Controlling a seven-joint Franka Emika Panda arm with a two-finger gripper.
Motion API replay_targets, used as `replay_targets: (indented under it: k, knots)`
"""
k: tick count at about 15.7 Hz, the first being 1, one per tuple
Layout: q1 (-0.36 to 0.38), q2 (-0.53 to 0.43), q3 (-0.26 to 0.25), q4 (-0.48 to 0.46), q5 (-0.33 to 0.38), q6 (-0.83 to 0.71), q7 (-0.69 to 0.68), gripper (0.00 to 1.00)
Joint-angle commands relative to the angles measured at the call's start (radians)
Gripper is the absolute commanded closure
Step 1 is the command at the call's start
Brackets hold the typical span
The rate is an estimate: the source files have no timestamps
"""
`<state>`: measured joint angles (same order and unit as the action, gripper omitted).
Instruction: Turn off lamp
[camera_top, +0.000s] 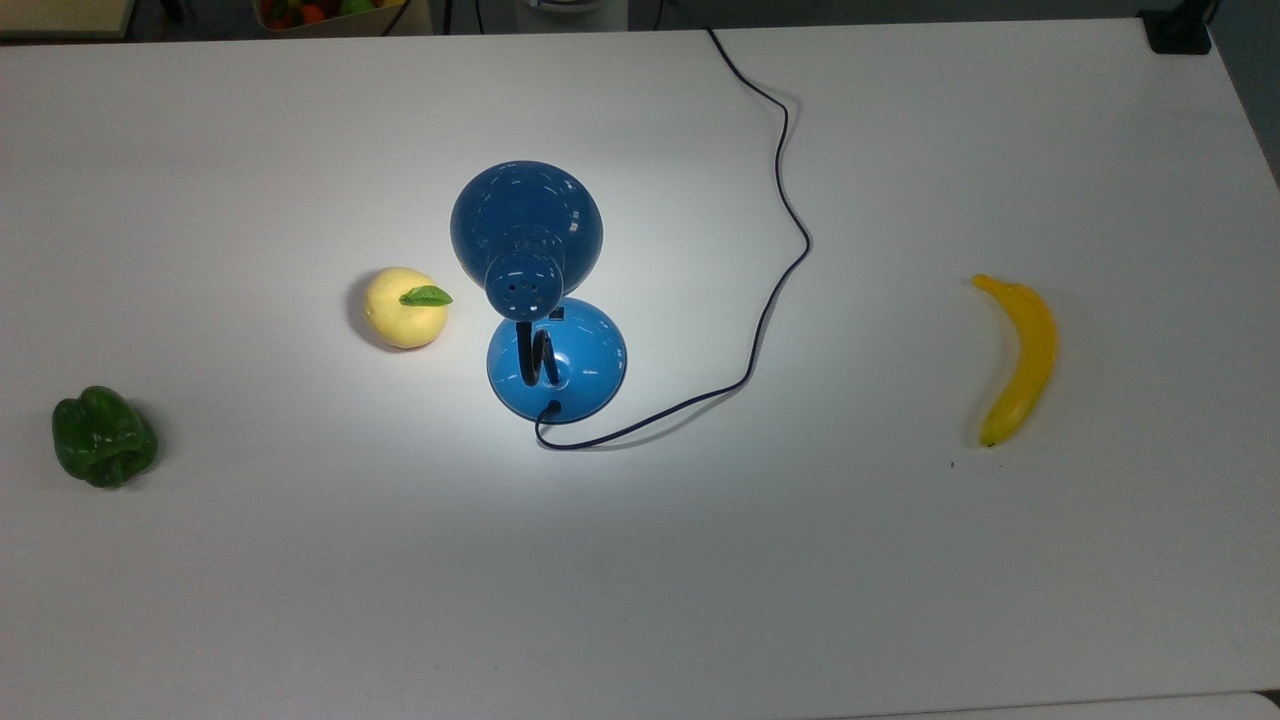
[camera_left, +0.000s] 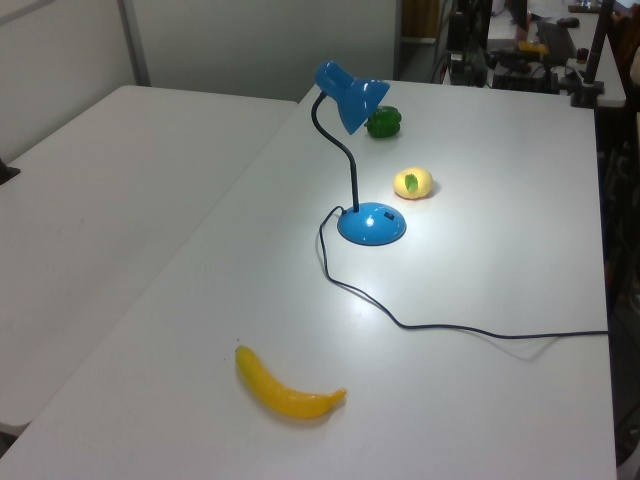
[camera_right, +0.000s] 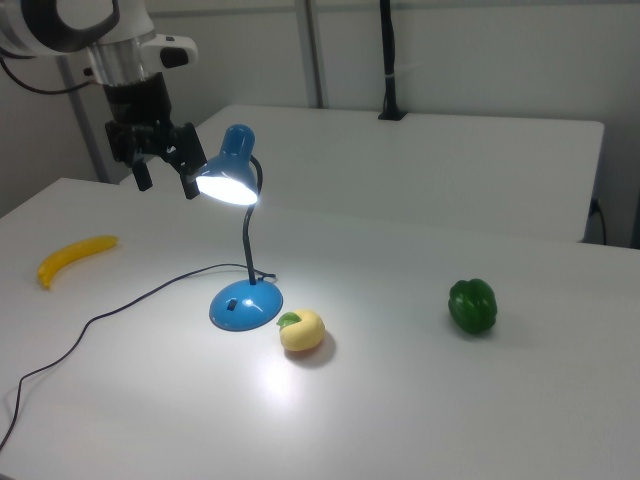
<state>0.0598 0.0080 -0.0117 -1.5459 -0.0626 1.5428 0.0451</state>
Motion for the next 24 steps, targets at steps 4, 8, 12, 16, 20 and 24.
replay_targets:
  k: [4,8,12,16,20,24]
  knots:
    - [0.012,0.004,-0.01,0.01,0.014,-0.03,-0.001,0.0]
    - [0.011,0.006,-0.01,0.01,0.014,-0.029,-0.001,0.0]
    - [0.011,0.004,-0.01,0.0,0.014,-0.026,-0.001,0.0]
    - [0.011,0.003,-0.008,-0.002,0.014,-0.029,-0.005,0.0]
    - [0.005,0.001,-0.008,-0.003,0.015,-0.029,-0.016,0.58]
    - [0.008,0.001,-0.008,-0.011,0.015,-0.018,-0.018,1.0]
